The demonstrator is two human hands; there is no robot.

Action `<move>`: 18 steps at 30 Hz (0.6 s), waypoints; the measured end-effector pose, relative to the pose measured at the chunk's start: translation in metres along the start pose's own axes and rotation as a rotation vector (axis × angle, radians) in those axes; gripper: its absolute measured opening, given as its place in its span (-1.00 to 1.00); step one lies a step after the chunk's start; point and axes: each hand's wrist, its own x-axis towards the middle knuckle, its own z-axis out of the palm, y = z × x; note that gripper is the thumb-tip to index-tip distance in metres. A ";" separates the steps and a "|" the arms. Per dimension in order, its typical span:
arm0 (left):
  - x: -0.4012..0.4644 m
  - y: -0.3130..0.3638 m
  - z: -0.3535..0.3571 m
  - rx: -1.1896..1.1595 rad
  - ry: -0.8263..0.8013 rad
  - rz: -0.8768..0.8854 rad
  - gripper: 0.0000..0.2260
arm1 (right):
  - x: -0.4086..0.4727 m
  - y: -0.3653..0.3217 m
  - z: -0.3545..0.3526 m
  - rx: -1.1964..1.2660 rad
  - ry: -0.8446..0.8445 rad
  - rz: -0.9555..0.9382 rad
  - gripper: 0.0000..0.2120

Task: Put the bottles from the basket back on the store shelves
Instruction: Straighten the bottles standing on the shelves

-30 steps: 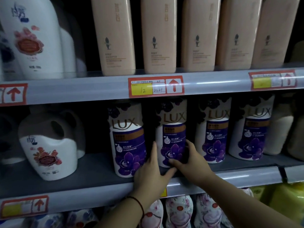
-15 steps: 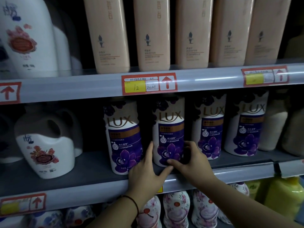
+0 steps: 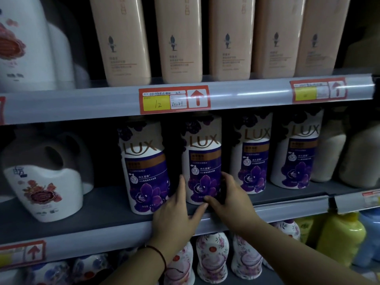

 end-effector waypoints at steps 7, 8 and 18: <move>-0.016 0.064 0.002 -0.153 -0.010 0.348 -0.36 | -0.009 0.025 -0.066 -0.261 0.180 -0.085 -0.43; -0.011 0.076 0.007 -0.192 -0.086 0.329 -0.36 | -0.008 0.031 -0.073 -0.281 0.179 -0.041 -0.39; 0.037 0.101 0.056 -0.309 -0.209 0.066 -0.01 | 0.024 0.073 -0.077 -0.153 -0.018 0.185 0.06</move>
